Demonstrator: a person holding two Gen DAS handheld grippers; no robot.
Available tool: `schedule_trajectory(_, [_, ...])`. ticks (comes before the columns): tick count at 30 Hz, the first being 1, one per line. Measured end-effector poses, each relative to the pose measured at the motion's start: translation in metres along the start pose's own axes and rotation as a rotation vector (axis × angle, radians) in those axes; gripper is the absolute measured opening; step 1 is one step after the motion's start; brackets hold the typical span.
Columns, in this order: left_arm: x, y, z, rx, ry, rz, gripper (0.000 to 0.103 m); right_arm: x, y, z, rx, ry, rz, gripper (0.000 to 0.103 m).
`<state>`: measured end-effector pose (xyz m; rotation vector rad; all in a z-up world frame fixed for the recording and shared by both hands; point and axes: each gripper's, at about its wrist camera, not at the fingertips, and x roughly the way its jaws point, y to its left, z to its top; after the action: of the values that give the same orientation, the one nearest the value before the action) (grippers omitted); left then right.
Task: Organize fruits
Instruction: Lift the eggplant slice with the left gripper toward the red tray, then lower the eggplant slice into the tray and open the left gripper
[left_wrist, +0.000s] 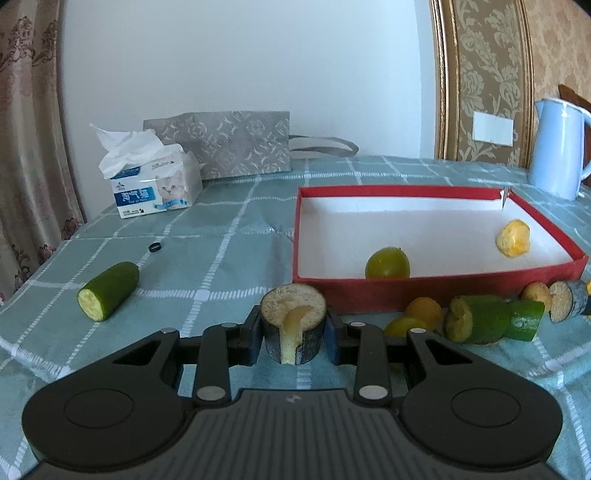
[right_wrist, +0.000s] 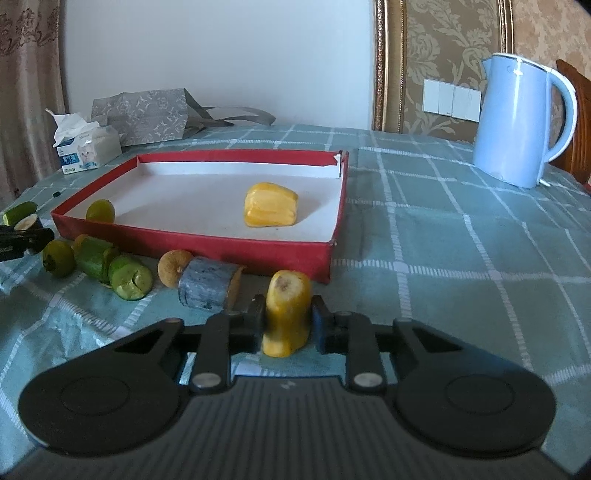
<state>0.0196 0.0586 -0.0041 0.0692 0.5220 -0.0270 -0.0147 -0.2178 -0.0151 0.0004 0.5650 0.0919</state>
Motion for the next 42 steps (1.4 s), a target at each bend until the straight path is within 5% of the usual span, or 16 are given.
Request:
schedule_trajectory(16, [-0.003,-0.035,0.053,0.037,-0.073,-0.084,0.032,-0.001,0.001,-0.001,-0.011,0.003,-0.005,0.024])
schedule_trajectory(34, [0.105,-0.087,0.078,0.096,0.135,-0.058,0.032,0.000,0.004,-0.002,-0.031,0.006,-0.018,0.025])
schedule_trajectory(42, [0.110,-0.090,0.075,0.113,0.138,-0.020,0.033,0.000,0.005,-0.002,-0.036,0.006,-0.019,0.026])
